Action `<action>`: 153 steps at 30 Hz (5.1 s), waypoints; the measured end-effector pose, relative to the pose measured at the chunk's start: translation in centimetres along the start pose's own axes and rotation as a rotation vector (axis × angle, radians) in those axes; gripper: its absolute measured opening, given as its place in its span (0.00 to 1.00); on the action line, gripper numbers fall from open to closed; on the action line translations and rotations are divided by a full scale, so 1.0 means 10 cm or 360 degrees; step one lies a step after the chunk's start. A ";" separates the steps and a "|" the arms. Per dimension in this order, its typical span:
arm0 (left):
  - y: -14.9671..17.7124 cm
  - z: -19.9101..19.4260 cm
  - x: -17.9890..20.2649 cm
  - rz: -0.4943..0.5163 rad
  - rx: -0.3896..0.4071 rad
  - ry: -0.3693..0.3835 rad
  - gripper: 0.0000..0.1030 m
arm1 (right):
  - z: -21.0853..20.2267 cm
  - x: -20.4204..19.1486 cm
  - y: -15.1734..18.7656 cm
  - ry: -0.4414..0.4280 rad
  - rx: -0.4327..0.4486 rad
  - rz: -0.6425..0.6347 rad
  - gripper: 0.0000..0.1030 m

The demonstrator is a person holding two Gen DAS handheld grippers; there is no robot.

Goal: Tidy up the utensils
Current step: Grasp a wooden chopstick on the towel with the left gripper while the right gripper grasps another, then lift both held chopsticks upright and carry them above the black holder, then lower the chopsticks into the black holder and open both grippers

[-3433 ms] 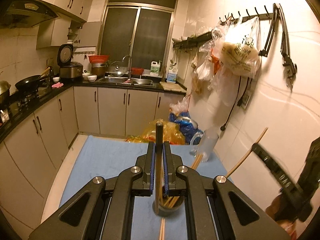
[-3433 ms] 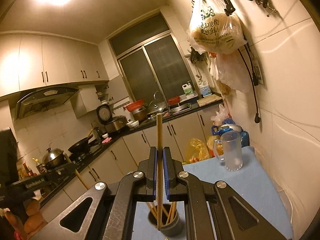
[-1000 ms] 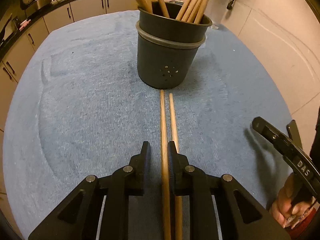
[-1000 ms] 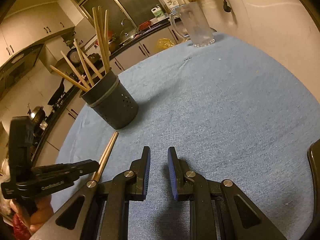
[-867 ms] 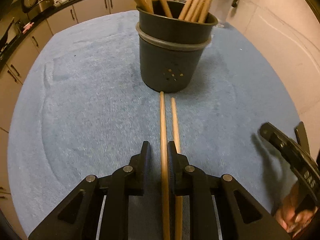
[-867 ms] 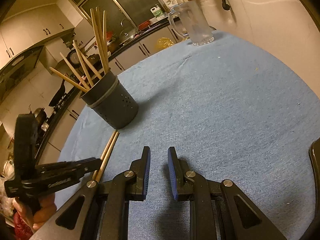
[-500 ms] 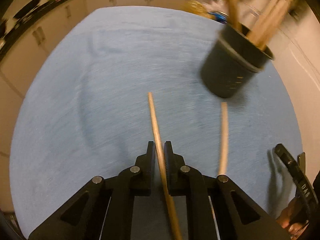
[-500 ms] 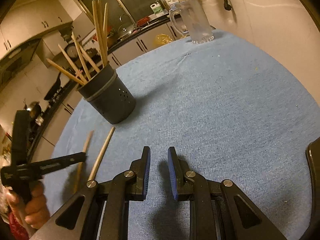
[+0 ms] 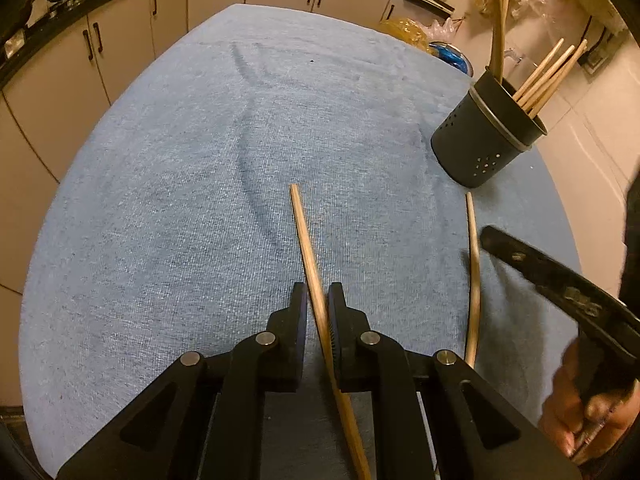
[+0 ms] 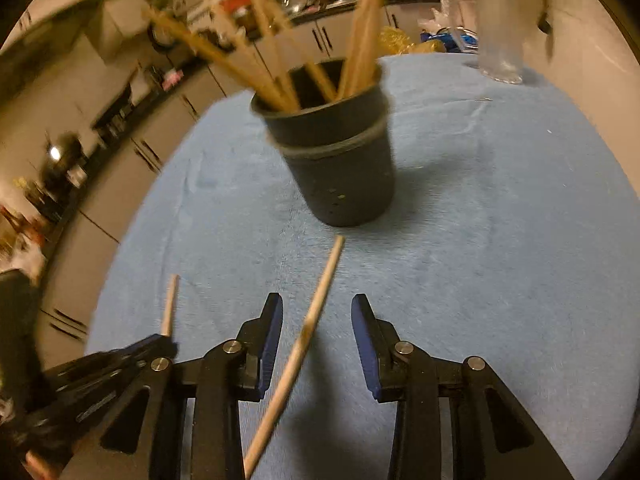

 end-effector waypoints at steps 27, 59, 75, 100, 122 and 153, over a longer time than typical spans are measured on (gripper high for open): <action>-0.34 -0.97 0.39 0.0105 0.0444 0.0083 0.06 | -1.36 -0.07 -0.14 -0.0224 0.0705 -0.0091 0.06; -0.31 -1.40 0.58 0.0188 0.0606 0.0093 0.06 | -1.88 -0.01 -0.09 -0.0199 0.0913 -0.0065 0.06; -0.30 -1.45 0.63 0.0203 0.0623 0.0087 0.06 | -1.91 0.00 -0.09 -0.0195 0.0923 -0.0062 0.06; -0.42 -1.63 0.78 0.0254 0.0658 0.0104 0.06 | -2.21 0.25 -0.21 -0.0147 0.1014 0.0013 0.06; -1.38 -2.32 1.37 0.0320 0.0911 0.0192 0.06 | -2.67 0.37 -0.92 -0.0072 0.1252 0.0012 0.06; -1.63 -0.96 1.33 0.0237 0.0634 0.0250 0.06 | -1.43 0.49 -1.25 -0.0025 0.0939 0.0019 0.06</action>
Point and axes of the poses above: each gripper's, at about its wrist camera, not at the fingertips, and z roughly the way its jaws point, x to its right, y to its underside, the point moved 7 cm from there along z, roughly the way its jaws point, and after that the axes turned 2 degrees about -z, right-handed, at the moved point
